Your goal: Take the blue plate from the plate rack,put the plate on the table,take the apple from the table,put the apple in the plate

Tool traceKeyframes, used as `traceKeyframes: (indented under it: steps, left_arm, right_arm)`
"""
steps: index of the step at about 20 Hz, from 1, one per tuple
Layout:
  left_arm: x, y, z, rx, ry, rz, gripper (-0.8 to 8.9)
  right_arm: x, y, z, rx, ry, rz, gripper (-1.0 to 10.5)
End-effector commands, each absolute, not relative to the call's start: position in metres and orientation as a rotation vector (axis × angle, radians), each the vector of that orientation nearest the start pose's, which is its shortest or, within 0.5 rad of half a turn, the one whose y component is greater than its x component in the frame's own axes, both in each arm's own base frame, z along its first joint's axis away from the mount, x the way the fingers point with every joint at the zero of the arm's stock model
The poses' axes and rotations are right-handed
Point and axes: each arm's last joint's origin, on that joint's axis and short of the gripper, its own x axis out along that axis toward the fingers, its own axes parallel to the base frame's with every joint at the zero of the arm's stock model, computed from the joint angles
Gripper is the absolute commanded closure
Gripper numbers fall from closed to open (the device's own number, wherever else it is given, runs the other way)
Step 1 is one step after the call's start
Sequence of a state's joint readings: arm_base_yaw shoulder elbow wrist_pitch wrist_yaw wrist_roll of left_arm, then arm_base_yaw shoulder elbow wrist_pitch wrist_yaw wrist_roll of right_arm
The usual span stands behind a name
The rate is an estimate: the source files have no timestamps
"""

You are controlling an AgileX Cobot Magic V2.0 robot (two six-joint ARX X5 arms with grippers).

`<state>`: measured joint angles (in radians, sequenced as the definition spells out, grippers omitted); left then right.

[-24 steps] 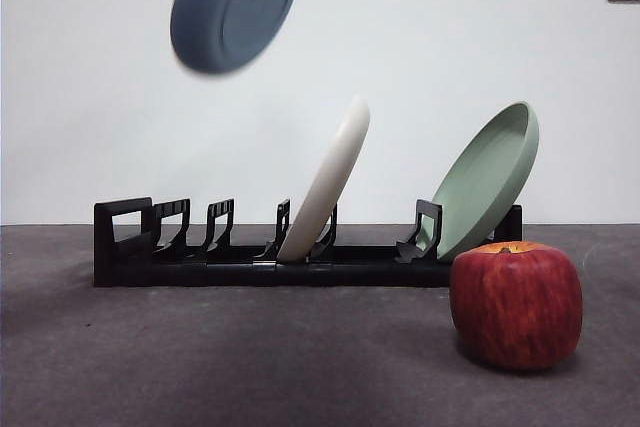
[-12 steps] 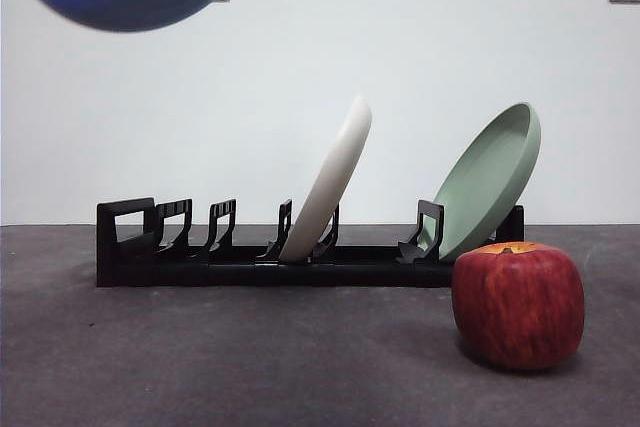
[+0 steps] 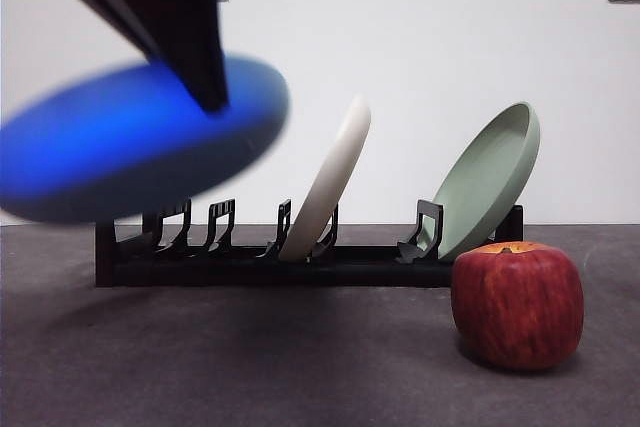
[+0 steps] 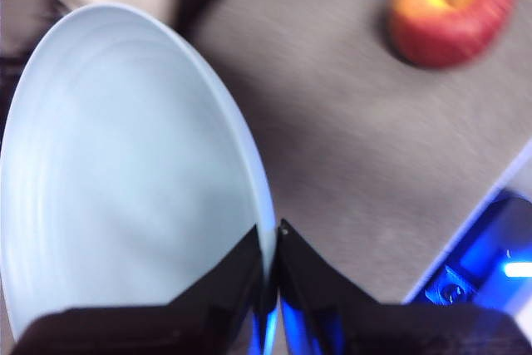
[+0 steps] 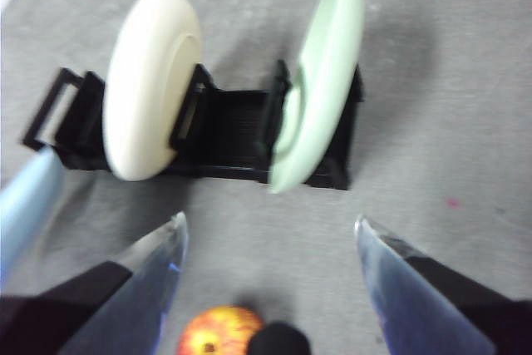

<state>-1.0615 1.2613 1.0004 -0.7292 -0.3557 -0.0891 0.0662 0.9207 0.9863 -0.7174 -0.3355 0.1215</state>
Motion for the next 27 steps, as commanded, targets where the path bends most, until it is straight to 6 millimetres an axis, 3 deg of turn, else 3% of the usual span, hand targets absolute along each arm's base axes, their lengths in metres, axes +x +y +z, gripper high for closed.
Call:
traceKeyframes:
  steps: [1,7,13,14,17,19,22,24,27]
  left_arm:
    - [0.127,-0.219,0.253,0.609,0.821,-0.607,8.22]
    - [0.142,-0.251,0.207,0.764,0.855,-0.649,8.22]
    - [0.146,-0.262,0.178,0.808,0.938,-0.671,8.09]
    - [0.145,-0.263,0.178,0.793,0.950,-0.700,7.62]
    - [0.146,-0.264,0.179,0.784,0.946,-0.701,4.25]
    - [0.147,-0.264,0.183,0.781,0.922,-0.660,4.04]
    - [0.149,-0.264,0.215,0.714,0.822,-0.625,4.04]
    - [0.150,-0.263,0.257,0.631,0.704,-0.607,4.04]
    - [0.150,-0.250,0.341,0.492,0.483,-0.551,4.04]
  right_arm:
    - [0.178,0.021,0.331,0.184,0.672,0.324,6.0]
    - [0.180,0.021,0.330,0.186,0.682,0.324,6.0]
    - [0.180,0.021,0.330,0.186,0.682,0.324,6.0]
    - [0.180,0.021,0.330,0.186,0.682,0.324,6.0]
    - [0.180,0.021,0.330,0.186,0.683,0.325,6.0]
    - [0.180,0.021,0.328,0.189,0.699,0.329,6.0]
    - [0.179,0.022,0.323,0.169,0.752,0.338,6.0]
    - [0.179,0.026,0.319,0.143,0.794,0.367,5.9]
    - [0.180,0.041,0.314,0.105,0.845,0.441,4.3]
